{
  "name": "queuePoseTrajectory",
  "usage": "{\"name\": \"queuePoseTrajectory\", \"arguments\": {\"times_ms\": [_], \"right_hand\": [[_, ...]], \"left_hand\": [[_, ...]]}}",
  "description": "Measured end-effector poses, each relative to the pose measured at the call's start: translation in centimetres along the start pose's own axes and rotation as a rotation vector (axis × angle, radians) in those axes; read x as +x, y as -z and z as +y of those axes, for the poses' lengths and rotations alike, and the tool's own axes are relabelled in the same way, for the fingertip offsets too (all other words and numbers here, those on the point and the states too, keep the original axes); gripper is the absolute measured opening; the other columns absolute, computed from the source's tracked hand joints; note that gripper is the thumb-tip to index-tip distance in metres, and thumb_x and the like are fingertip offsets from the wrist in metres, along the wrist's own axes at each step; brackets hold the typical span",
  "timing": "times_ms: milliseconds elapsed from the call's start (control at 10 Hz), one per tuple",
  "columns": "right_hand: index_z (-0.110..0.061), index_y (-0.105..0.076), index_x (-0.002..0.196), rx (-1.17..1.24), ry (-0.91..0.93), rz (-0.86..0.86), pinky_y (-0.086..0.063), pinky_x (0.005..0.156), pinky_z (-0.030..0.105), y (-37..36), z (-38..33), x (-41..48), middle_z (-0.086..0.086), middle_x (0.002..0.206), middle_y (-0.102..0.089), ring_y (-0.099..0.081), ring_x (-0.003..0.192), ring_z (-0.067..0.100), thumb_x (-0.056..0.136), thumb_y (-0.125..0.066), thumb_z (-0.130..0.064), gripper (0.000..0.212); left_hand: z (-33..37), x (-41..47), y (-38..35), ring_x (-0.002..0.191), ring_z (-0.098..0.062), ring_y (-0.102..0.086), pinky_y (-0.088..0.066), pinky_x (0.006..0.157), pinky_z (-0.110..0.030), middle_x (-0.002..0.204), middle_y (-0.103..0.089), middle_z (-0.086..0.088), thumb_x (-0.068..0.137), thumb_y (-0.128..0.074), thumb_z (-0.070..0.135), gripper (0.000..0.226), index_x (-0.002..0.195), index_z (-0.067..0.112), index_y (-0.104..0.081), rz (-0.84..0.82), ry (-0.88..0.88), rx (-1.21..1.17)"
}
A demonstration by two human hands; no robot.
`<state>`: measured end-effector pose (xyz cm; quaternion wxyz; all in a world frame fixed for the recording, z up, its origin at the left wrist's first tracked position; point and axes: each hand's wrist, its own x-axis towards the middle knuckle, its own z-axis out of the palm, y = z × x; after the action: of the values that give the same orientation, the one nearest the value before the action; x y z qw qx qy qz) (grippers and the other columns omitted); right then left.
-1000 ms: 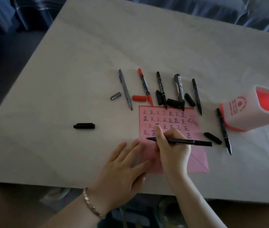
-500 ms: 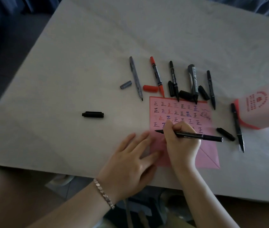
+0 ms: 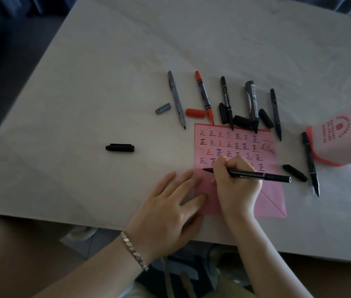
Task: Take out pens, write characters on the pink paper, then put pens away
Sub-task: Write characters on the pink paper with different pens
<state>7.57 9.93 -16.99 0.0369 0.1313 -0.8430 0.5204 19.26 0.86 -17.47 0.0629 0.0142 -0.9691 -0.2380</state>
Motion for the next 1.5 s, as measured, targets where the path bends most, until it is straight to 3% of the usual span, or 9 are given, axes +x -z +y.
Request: {"name": "queuePoseTrajectory", "arguments": {"times_ms": [400,500,900,1000,1100,1300,1400,1500], "right_hand": [[0.001,-0.047,0.048,-0.012,0.036,0.010,-0.036,0.047,0.020,-0.06,0.30,-0.03,0.017,0.043,-0.051,-0.047,0.051,0.027,0.073,-0.058,-0.014,0.031],[0.002,-0.047,0.048,-0.017,0.026,0.026,-0.037,0.047,0.026,-0.14,0.25,0.04,0.018,0.043,-0.051,-0.046,0.048,0.029,0.073,-0.058,-0.015,0.032],[0.000,-0.047,0.049,0.019,0.047,-0.012,-0.038,0.046,0.026,0.07,0.10,0.07,0.019,0.043,-0.051,-0.047,0.047,0.027,0.074,-0.057,-0.018,0.033],[-0.004,-0.047,0.047,-0.002,0.055,-0.014,-0.036,0.045,0.024,-0.08,0.14,0.12,0.015,0.042,-0.052,-0.049,0.050,0.026,0.074,-0.058,-0.017,0.032],[-0.010,-0.046,0.047,-0.005,0.066,-0.032,-0.035,0.043,0.016,-0.12,0.19,0.10,-0.001,0.039,-0.044,-0.046,0.045,0.011,0.072,-0.058,-0.014,0.029],[-0.007,-0.046,0.046,-0.001,0.059,-0.027,-0.035,0.044,0.019,-0.07,0.33,0.05,0.001,0.039,-0.045,-0.046,0.046,0.014,0.072,-0.058,-0.015,0.030],[-0.016,-0.043,0.047,-0.016,0.089,-0.040,-0.032,0.043,0.012,-0.14,0.19,0.02,-0.014,0.040,-0.037,-0.042,0.042,0.003,0.072,-0.059,-0.012,0.030],[-0.009,-0.042,0.045,-0.025,0.081,0.007,-0.031,0.043,0.016,-0.06,0.12,0.00,-0.009,0.039,-0.036,-0.041,0.044,0.010,0.072,-0.058,-0.010,0.031]], "left_hand": [[0.00,-0.04,-0.08,0.124,-0.021,-0.046,-0.028,0.108,-0.037,0.125,-0.057,-0.009,0.083,-0.049,0.038,0.030,0.103,0.022,-0.065,0.022,0.004,-0.005],[0.02,-0.05,-0.08,0.125,-0.021,-0.046,-0.028,0.108,-0.037,0.125,-0.057,-0.009,0.083,-0.050,0.038,0.030,0.103,0.022,-0.065,0.021,0.003,-0.007],[0.04,-0.09,-0.19,0.125,-0.021,-0.045,-0.028,0.108,-0.037,0.124,-0.058,-0.010,0.083,-0.051,0.038,0.030,0.102,0.020,-0.066,0.047,0.001,-0.006],[0.03,-0.08,-0.27,0.124,-0.020,-0.045,-0.028,0.108,-0.037,0.123,-0.058,-0.010,0.083,-0.052,0.037,0.029,0.101,0.020,-0.066,0.058,0.001,-0.013],[0.02,-0.09,-0.28,0.124,-0.020,-0.045,-0.028,0.108,-0.036,0.123,-0.058,-0.010,0.082,-0.052,0.037,0.029,0.101,0.020,-0.066,0.065,0.005,-0.020],[0.01,-0.09,-0.30,0.124,-0.020,-0.044,-0.029,0.107,-0.037,0.123,-0.058,-0.009,0.083,-0.052,0.037,0.029,0.102,0.020,-0.065,0.063,-0.001,-0.018],[-0.05,-0.02,-0.37,0.124,-0.021,-0.045,-0.030,0.107,-0.038,0.123,-0.058,-0.009,0.082,-0.053,0.037,0.029,0.102,0.020,-0.065,0.072,-0.003,-0.013],[-0.08,-0.02,-0.44,0.124,-0.021,-0.046,-0.031,0.107,-0.038,0.122,-0.058,-0.009,0.081,-0.054,0.036,0.028,0.101,0.020,-0.065,0.083,-0.007,-0.011]]}}
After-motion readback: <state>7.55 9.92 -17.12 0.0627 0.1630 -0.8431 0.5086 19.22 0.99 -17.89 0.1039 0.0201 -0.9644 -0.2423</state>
